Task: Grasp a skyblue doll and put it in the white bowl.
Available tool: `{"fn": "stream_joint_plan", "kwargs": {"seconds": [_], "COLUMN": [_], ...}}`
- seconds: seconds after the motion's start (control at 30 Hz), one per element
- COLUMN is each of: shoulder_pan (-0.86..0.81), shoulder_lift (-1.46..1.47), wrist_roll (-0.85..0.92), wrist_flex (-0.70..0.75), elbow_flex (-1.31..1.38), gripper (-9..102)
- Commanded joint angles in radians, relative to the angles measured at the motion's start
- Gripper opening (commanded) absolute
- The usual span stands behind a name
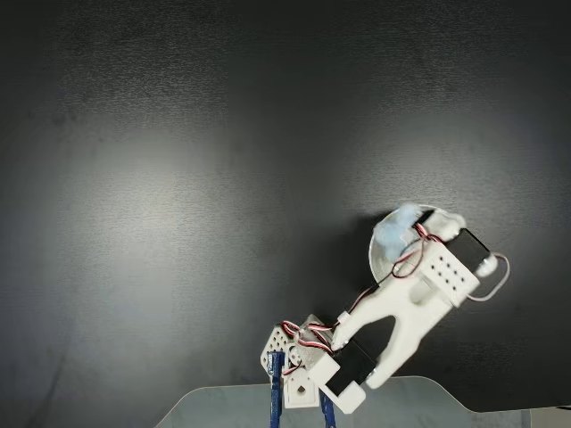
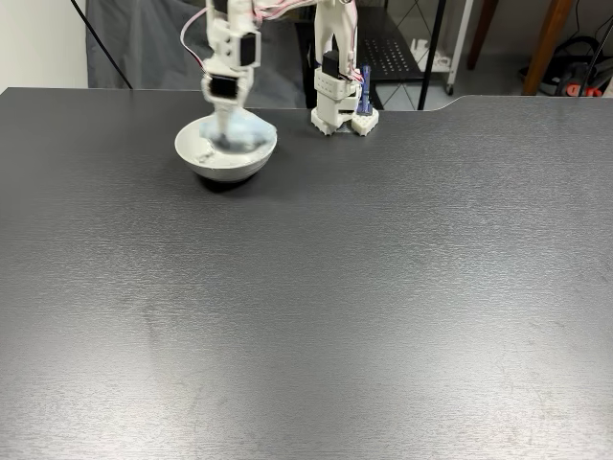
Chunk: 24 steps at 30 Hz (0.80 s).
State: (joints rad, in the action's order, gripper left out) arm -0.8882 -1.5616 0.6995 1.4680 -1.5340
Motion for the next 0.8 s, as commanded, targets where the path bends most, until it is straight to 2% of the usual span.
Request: {"fn": "stream_joint_plan", "kwargs": {"seconds": [0.0,0.47,0.77], "shoulder_pan": [-0.028,0.002,-0.005], "shoulder_lift": [-0.193,-0.273,-0.279], "wrist_roll": [-0.008,-0.008,-0.009], "wrist_flex": [0.011,0.011,0.011], "elbow_flex": [0.072,0.035,-0.195], "gripper": [-1,-1,-1]}}
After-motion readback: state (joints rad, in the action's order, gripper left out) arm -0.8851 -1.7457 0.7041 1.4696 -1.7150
